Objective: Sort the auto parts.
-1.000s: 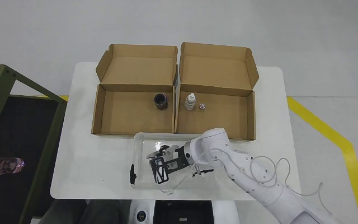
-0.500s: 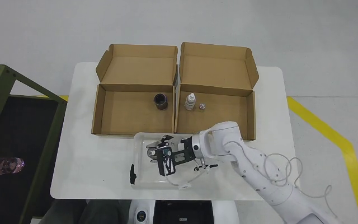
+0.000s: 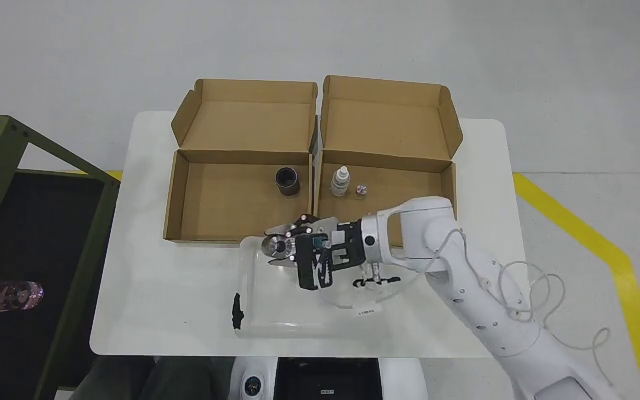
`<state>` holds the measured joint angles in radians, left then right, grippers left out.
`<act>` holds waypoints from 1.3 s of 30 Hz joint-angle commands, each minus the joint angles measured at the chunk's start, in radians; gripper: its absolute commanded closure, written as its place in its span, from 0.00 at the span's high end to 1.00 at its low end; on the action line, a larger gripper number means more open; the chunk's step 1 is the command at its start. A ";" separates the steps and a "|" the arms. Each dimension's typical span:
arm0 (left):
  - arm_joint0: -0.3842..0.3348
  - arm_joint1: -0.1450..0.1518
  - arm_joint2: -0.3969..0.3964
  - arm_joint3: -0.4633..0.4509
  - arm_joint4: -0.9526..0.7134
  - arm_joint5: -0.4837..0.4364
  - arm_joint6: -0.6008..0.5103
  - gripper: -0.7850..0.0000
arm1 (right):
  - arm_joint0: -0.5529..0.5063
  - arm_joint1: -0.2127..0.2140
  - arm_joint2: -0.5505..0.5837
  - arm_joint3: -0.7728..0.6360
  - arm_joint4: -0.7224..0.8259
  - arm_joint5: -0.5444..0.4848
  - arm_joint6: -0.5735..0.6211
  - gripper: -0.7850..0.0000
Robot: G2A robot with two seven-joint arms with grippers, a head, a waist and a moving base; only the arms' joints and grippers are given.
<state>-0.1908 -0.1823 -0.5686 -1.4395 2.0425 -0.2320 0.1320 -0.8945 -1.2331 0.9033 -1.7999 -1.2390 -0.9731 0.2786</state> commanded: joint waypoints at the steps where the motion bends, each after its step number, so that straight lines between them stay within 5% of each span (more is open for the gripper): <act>1: 0.000 0.000 0.000 0.000 0.000 0.000 0.000 1.00 | 0.007 0.000 0.005 0.006 0.010 0.010 0.003 0.00; 20: 0.000 0.000 0.000 0.000 0.000 0.000 0.000 1.00 | 0.185 -0.059 -0.137 0.238 0.092 0.154 0.082 0.00; 39: 0.000 0.000 0.000 0.000 0.000 0.000 0.000 1.00 | 0.335 -0.150 -0.296 0.542 0.117 0.185 0.100 0.00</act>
<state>-0.1908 -0.1822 -0.5686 -1.4395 2.0425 -0.2320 0.1320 -0.5651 -1.3786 0.6132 -1.2742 -1.1233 -0.7887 0.3773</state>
